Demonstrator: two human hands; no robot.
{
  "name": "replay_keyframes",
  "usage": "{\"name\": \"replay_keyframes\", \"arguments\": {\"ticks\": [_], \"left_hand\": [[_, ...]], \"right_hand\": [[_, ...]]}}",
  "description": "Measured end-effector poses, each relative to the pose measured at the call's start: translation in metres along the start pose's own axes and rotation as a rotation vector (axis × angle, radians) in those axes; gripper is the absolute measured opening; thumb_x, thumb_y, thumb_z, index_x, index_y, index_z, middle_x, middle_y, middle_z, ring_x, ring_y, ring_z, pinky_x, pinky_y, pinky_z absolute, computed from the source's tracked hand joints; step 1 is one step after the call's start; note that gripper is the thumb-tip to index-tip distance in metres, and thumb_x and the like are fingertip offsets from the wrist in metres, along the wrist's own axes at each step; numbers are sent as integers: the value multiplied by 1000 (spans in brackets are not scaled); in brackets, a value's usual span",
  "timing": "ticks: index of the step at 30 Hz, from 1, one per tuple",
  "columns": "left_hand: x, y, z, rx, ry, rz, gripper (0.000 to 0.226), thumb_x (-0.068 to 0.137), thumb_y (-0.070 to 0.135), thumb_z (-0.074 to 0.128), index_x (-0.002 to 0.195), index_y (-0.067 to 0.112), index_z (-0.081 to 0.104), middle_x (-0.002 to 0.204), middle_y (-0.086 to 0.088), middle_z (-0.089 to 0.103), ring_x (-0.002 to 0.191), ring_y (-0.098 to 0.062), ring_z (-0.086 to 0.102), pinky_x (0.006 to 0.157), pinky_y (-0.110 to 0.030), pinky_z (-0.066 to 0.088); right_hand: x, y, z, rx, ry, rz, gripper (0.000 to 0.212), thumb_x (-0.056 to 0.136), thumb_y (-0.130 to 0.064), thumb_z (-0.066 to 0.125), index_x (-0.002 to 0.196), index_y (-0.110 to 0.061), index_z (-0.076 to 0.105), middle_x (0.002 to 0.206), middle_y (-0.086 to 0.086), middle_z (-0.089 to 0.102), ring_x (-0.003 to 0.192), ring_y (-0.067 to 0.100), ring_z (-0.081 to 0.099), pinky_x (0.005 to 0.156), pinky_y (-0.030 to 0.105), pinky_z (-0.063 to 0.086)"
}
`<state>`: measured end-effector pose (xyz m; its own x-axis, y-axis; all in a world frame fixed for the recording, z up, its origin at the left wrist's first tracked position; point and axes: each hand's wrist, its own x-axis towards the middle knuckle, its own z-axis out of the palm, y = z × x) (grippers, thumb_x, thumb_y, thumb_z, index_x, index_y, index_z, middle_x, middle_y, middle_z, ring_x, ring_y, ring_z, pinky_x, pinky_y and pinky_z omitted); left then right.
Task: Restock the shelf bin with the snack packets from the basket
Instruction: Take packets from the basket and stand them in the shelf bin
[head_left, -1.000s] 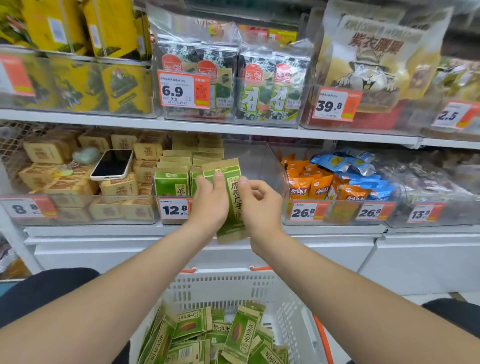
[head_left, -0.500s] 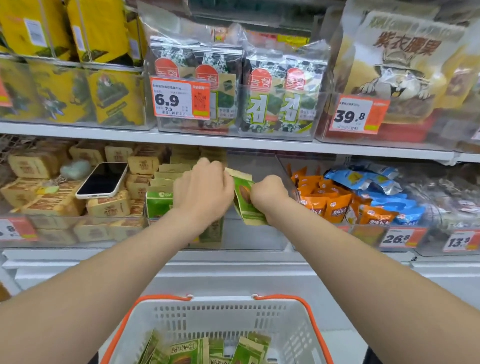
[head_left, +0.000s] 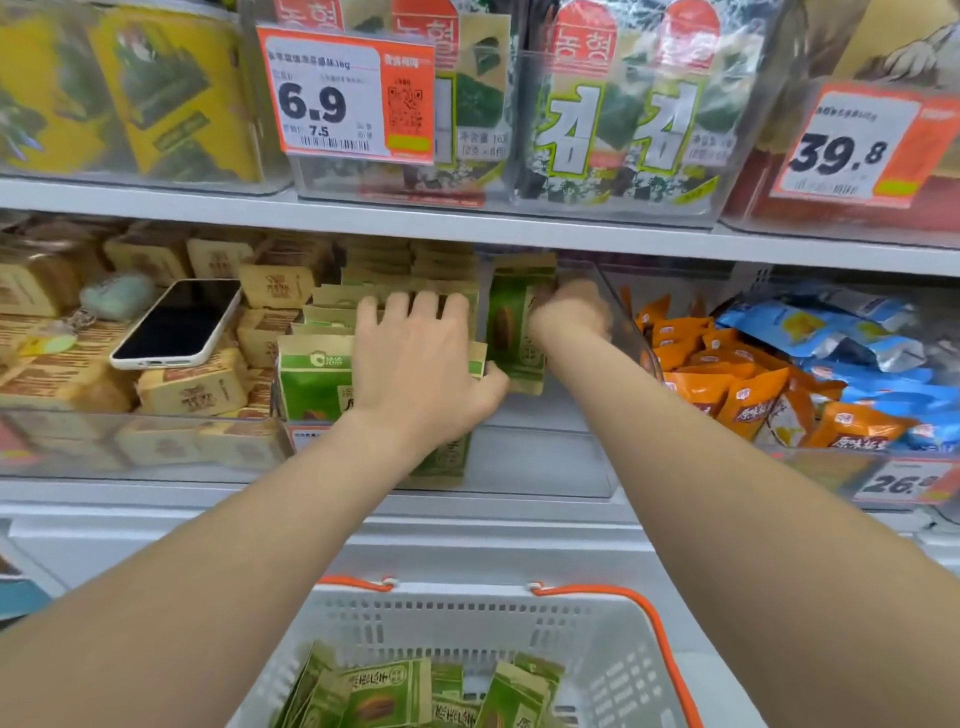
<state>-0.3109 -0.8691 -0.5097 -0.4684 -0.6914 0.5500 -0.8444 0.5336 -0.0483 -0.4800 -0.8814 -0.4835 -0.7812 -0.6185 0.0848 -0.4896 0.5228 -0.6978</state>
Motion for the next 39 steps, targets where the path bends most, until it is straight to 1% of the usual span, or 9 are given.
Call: {"name": "replay_keyframes", "arguments": {"ticks": [3, 8, 13, 18, 21, 26, 29, 35, 39], "left_hand": [[2, 2, 4, 8, 7, -7, 60, 78, 61, 51, 112, 14, 68, 109, -13, 70, 98, -36, 61, 89, -47, 42], [1, 2, 9, 16, 27, 0, 59, 80, 58, 48, 112, 12, 67, 108, -14, 69, 97, -37, 60, 88, -47, 41], [-1, 1, 8, 3, 26, 6, 59, 81, 58, 46, 111, 13, 67, 107, -13, 69, 97, -36, 59, 88, -47, 41], [0, 0, 8, -3, 27, 10, 60, 81, 58, 45, 113, 14, 68, 109, -13, 70, 98, -37, 60, 89, -48, 41], [0, 0, 7, -11, 25, 13, 59, 81, 57, 46, 114, 14, 68, 109, -13, 70, 98, -37, 60, 90, -48, 42], [-2, -2, 5, -22, 13, 23, 57, 82, 58, 46, 115, 16, 68, 110, -11, 70, 101, -37, 60, 92, -47, 40], [-2, -5, 3, -29, 11, 30, 61, 82, 59, 44, 118, 16, 68, 113, -11, 70, 103, -37, 60, 94, -48, 41], [-3, -6, 2, -39, 28, 19, 65, 78, 65, 47, 115, 15, 66, 111, -13, 69, 103, -38, 58, 94, -49, 42], [-9, -4, -4, 9, 66, 16, 74, 80, 78, 47, 117, 16, 64, 113, -10, 66, 105, -37, 56, 93, -49, 39]], "right_hand": [[11, 3, 13, -20, -28, -37, 26, 103, -14, 57, 126, -3, 67, 131, 13, 68, 124, 30, 64, 89, 29, 48], [21, -2, 35, 43, -7, -80, 32, 106, -13, 51, 136, -3, 59, 139, 14, 62, 130, 31, 59, 103, 33, 48], [26, -2, 57, 185, -47, -68, 51, 102, -16, 55, 147, 4, 43, 133, 16, 64, 123, 32, 62, 91, 32, 51], [24, 4, 68, 115, -314, -195, 29, 93, -18, 64, 121, -14, 62, 125, 10, 65, 114, 31, 63, 97, 39, 55], [19, 11, 70, 50, -501, -251, 51, 93, -29, 65, 141, -26, 49, 136, 8, 54, 122, 30, 54, 107, 45, 49], [27, 11, 65, 76, -439, -249, 69, 89, -21, 68, 151, -19, 37, 156, 13, 37, 133, 36, 49, 112, 44, 46], [23, 13, 59, -9, -502, -246, 71, 98, -24, 63, 160, -28, 29, 170, 19, 10, 153, 40, 27, 123, 45, 31], [18, 22, 48, -5, -506, -212, 68, 97, -13, 61, 159, -19, 34, 150, 10, 53, 132, 31, 55, 112, 40, 46], [1, 30, 26, -125, -453, -294, 37, 97, -3, 51, 134, -3, 59, 131, 17, 63, 116, 36, 61, 99, 41, 53]]}}
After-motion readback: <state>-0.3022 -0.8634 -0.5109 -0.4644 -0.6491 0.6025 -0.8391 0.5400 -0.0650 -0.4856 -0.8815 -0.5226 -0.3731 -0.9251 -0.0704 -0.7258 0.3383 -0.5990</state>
